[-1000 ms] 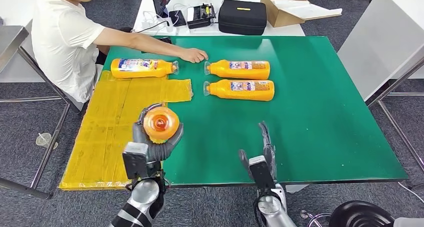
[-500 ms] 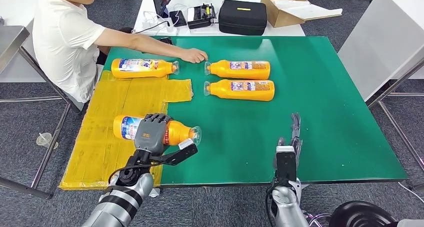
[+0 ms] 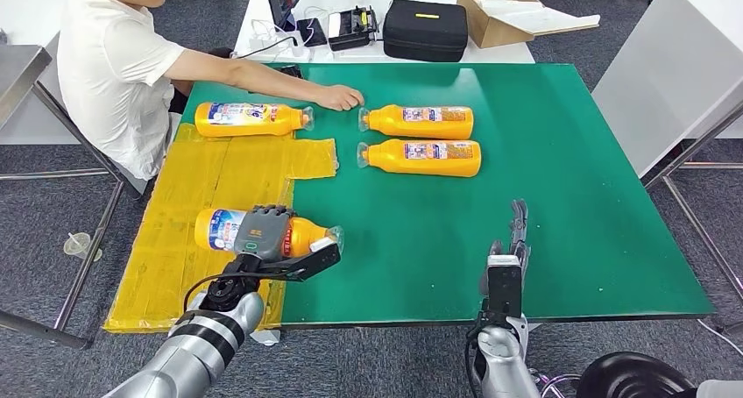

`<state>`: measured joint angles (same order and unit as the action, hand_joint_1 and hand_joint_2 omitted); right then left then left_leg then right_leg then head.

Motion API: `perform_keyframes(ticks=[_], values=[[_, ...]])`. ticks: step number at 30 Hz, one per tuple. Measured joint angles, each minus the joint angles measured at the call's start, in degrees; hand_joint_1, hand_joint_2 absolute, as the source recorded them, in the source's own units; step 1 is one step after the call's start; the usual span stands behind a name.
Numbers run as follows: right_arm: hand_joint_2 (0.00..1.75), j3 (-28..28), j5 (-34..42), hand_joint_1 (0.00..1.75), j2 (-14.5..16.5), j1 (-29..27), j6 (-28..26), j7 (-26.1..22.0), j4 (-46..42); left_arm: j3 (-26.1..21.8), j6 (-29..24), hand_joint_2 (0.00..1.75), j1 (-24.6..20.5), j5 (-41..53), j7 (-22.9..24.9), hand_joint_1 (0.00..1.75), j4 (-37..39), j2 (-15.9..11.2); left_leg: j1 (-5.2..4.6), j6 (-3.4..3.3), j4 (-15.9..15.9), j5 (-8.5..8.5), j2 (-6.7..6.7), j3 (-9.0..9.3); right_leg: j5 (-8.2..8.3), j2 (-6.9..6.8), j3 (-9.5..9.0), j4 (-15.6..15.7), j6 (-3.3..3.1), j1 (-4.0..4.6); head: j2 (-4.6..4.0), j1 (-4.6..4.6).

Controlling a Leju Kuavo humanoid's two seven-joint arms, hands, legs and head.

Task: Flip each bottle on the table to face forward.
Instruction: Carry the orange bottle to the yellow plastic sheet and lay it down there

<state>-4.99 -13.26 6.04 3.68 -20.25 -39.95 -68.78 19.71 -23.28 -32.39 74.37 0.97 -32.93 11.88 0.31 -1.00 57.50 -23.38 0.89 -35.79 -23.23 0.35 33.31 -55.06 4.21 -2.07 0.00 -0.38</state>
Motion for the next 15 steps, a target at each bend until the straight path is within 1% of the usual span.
perform_keyframes(ticks=[2,3,6,7,10,15], values=[[0.00,0.2,0.2,0.00,0.0,0.0,0.4,0.0,0.0,0.0,1.5,1.75,-0.4,-0.2,0.8,1.75,0.6,0.0,0.00,0.00,0.0,0.00,0.00,0.00,0.00,0.00,0.00,0.0,0.00,0.00,0.00,-0.01],[0.00,0.3,0.3,0.00,0.0,0.1,0.7,0.0,0.1,0.0,2.5,1.75,-0.8,-0.5,1.3,1.67,1.0,-0.1,0.00,0.00,0.0,0.00,0.00,0.00,0.00,0.00,-0.01,0.0,0.00,0.00,0.00,0.00],[0.00,0.8,0.9,0.00,0.1,0.2,1.7,0.0,0.3,0.0,4.1,1.75,-2.3,-1.8,2.2,0.38,2.4,-0.2,0.00,0.00,0.0,0.00,0.00,0.00,0.00,0.00,-0.02,0.0,0.00,0.00,0.00,0.00],[0.00,0.9,1.0,0.00,0.1,0.3,1.9,0.0,0.4,0.0,4.3,1.75,-2.7,-2.4,2.3,0.02,2.9,-0.3,0.00,0.00,0.0,0.00,0.00,0.00,0.01,0.00,-0.02,0.0,0.00,0.00,0.00,0.00],[0.00,1.1,1.3,0.00,0.1,0.3,2.3,0.0,0.6,-0.1,6.8,1.75,-3.5,-4.9,1.3,0.00,3.8,-0.4,0.00,0.00,0.0,0.01,0.01,0.01,0.01,-0.01,-0.02,0.0,0.00,0.00,0.00,-0.01],[0.00,1.8,2.2,0.00,0.2,0.7,3.2,0.0,0.9,-0.2,13.0,1.75,-4.6,-9.1,-3.6,0.00,4.8,-0.4,0.00,0.00,0.0,0.01,0.01,0.00,0.00,-0.01,-0.03,0.0,0.00,0.00,0.00,-0.01]])
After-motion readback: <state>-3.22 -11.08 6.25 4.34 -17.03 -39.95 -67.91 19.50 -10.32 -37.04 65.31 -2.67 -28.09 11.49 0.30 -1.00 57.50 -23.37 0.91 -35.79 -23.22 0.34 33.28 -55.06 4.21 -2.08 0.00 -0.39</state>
